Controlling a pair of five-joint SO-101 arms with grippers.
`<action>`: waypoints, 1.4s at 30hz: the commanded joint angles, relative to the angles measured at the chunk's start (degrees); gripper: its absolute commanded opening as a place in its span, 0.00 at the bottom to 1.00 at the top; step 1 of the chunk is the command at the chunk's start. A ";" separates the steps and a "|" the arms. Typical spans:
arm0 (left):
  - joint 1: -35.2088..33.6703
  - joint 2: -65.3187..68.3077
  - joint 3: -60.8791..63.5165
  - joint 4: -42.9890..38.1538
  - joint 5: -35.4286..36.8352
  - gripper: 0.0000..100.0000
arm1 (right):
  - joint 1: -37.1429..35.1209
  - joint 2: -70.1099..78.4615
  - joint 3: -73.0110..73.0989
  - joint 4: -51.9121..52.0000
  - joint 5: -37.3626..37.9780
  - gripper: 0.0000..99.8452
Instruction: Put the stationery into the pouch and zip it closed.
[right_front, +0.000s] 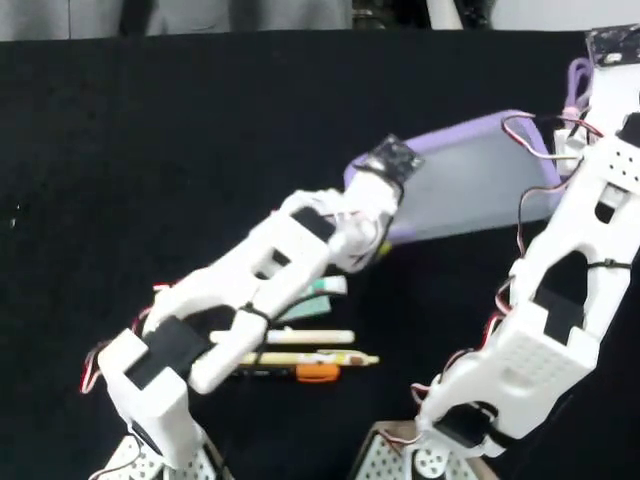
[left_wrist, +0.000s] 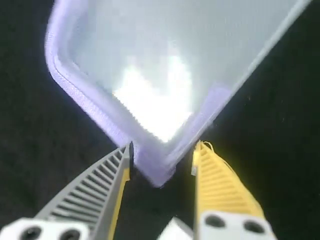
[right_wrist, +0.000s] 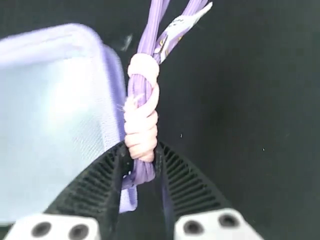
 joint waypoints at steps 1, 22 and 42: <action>-0.66 -0.53 -3.38 -4.75 -0.26 0.20 | 1.23 -1.36 -4.62 5.98 7.12 0.01; -5.49 19.60 -25.98 -1.05 2.73 0.16 | 0.35 -1.10 -8.66 27.08 26.55 0.01; -8.92 25.23 -34.07 6.15 8.18 0.15 | -14.77 -1.45 3.56 26.73 21.98 0.01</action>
